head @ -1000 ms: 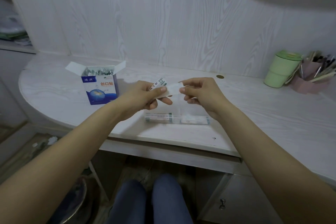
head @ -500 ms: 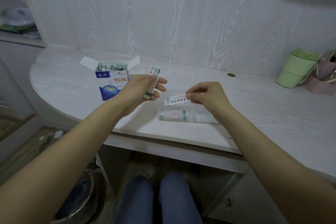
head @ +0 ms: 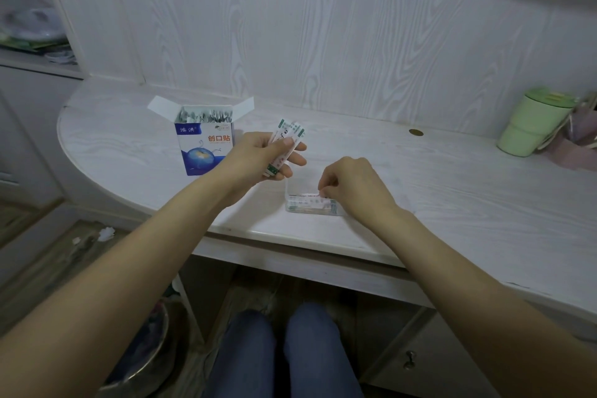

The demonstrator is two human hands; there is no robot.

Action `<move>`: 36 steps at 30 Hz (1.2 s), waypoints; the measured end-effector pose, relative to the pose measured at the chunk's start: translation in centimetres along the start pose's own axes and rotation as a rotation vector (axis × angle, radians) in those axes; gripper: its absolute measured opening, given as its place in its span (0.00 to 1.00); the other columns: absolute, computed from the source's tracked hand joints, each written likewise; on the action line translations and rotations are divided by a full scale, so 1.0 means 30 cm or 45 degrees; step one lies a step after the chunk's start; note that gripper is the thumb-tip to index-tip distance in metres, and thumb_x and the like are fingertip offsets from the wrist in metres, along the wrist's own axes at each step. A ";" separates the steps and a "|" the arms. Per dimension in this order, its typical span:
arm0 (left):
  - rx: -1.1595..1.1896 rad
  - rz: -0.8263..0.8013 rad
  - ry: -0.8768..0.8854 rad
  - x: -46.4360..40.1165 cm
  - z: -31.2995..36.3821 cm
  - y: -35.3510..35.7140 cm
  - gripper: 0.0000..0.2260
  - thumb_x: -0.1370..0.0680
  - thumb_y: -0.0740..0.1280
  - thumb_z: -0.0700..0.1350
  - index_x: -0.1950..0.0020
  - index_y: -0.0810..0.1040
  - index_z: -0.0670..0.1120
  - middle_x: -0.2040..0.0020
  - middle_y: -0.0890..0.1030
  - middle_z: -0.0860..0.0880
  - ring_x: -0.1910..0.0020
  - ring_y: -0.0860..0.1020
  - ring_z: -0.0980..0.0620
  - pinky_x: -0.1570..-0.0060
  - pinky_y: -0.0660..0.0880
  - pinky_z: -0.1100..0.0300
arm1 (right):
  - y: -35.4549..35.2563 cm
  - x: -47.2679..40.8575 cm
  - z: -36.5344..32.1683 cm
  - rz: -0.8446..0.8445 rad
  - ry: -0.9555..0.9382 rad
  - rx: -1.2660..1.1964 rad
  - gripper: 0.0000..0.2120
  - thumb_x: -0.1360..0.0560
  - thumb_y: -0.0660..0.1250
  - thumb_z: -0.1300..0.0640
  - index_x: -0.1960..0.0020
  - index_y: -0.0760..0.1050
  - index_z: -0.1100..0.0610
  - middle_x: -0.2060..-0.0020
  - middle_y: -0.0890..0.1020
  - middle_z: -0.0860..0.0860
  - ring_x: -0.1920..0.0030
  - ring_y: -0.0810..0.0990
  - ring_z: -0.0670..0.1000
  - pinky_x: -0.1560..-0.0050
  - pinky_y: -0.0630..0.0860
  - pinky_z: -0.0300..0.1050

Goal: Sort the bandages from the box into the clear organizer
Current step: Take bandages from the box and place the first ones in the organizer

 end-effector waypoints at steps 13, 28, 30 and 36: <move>-0.081 -0.079 0.056 0.006 0.011 0.034 0.10 0.20 0.62 0.46 0.41 0.76 0.44 0.55 0.85 0.47 0.73 0.74 0.57 0.68 0.69 0.65 | -0.119 0.016 0.019 0.325 0.103 -0.757 0.12 0.22 0.64 0.53 0.59 0.83 0.56 0.67 0.82 0.45 0.68 0.77 0.38 0.58 0.72 0.30; -0.092 0.004 -0.062 -0.002 -0.011 0.030 0.10 0.17 0.55 0.43 0.49 0.76 0.44 0.59 0.84 0.48 0.72 0.67 0.56 0.72 0.64 0.67 | -0.116 0.003 0.087 0.243 0.258 -0.895 0.08 0.27 0.68 0.66 0.51 0.80 0.56 0.67 0.80 0.52 0.67 0.79 0.46 0.60 0.78 0.38; -0.101 0.136 -0.065 -0.007 -0.019 0.002 0.10 0.18 0.56 0.42 0.51 0.77 0.45 0.61 0.83 0.49 0.73 0.68 0.56 0.71 0.65 0.66 | -0.091 0.012 0.099 0.208 0.268 -0.904 0.07 0.28 0.68 0.68 0.56 0.81 0.57 0.70 0.79 0.52 0.69 0.78 0.47 0.61 0.77 0.38; -0.025 0.308 -0.043 -0.016 -0.008 -0.022 0.13 0.18 0.54 0.41 0.54 0.77 0.46 0.59 0.80 0.51 0.73 0.70 0.57 0.74 0.66 0.67 | -0.046 0.026 0.109 0.205 0.311 -0.761 0.05 0.29 0.68 0.66 0.58 0.81 0.59 0.69 0.82 0.54 0.70 0.79 0.45 0.61 0.78 0.38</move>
Point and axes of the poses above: each hand's wrist, its own x-axis away from the middle knuckle, its own y-axis out of the palm, z = x × y, the point moved 6 cm from there along -x, towards the middle knuckle
